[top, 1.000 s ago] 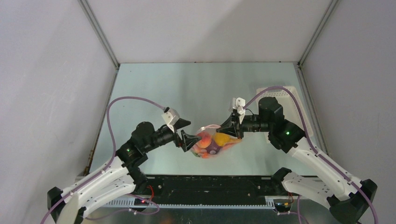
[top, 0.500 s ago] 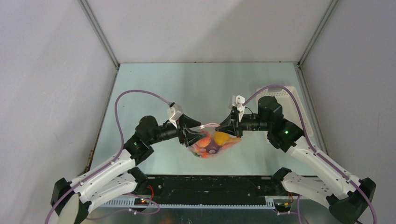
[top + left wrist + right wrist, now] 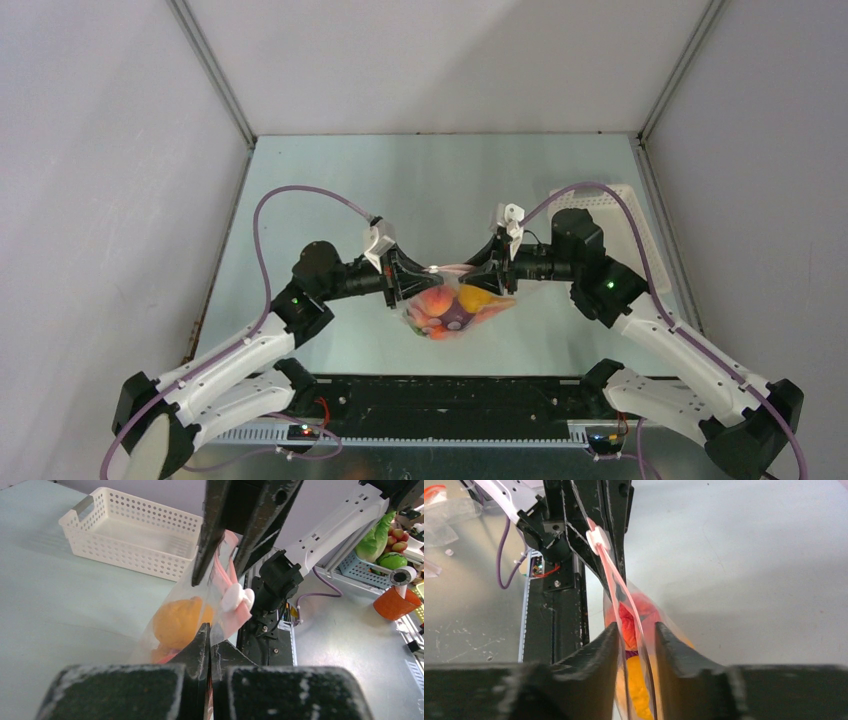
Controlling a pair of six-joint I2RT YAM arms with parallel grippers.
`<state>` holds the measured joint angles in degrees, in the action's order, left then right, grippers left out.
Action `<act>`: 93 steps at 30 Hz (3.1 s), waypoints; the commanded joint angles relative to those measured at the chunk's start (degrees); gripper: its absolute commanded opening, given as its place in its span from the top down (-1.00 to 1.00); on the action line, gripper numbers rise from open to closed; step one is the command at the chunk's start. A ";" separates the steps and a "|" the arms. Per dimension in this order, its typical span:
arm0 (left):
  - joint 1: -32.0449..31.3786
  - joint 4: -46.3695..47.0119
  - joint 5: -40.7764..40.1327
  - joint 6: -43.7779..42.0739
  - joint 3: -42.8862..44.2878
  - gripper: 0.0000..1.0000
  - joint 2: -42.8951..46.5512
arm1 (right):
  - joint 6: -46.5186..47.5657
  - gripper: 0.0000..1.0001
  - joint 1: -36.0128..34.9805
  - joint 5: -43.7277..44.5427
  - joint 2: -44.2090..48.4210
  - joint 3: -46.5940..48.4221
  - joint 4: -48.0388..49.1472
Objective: Place the food in the zip-top bag and seal the zipper
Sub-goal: Zip the zipper food storage bag at the center of the board.
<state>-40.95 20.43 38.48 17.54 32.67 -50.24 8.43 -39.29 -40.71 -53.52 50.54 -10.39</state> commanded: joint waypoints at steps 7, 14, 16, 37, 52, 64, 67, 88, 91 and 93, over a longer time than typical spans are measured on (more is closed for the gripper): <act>0.24 0.45 1.50 -1.79 2.95 1.00 0.71 | 6.18 0.04 -4.41 -3.82 -1.62 3.12 9.48; 0.19 -0.51 0.72 -2.12 3.14 1.00 1.11 | 7.58 0.03 -6.66 -5.02 -7.17 6.53 9.48; 0.24 -0.73 0.36 -2.30 3.09 1.00 1.33 | 7.11 0.06 -7.08 -5.53 -7.76 6.58 11.95; 0.19 0.21 -3.19 -2.55 1.66 1.00 2.92 | 6.70 0.49 -8.96 -3.92 -8.94 6.67 14.43; 0.29 0.92 -6.90 -2.60 -1.15 1.00 7.34 | 7.18 0.87 -8.52 0.55 -7.39 6.63 8.92; 0.23 1.59 -9.97 -1.64 -2.81 1.00 9.54 | 6.47 0.87 -7.89 1.90 -6.79 6.33 4.34; 0.28 1.47 -11.53 -1.09 -2.98 1.00 9.93 | 5.25 0.83 -7.83 1.99 -6.42 6.13 4.21; 0.23 -0.23 -14.04 0.77 -2.40 1.00 11.96 | 1.27 0.79 -8.21 -0.57 -6.88 4.43 10.04; 0.22 1.34 -16.18 1.27 -3.73 1.00 13.52 | 2.52 0.79 -7.82 1.06 -5.87 4.46 4.30; 0.25 2.05 -16.19 1.49 -4.23 1.00 13.90 | 3.09 0.80 -7.36 2.12 -5.23 4.42 2.01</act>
<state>-41.23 17.41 27.35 17.91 29.15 -38.81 10.35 -47.72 -40.25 -61.54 54.74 -0.25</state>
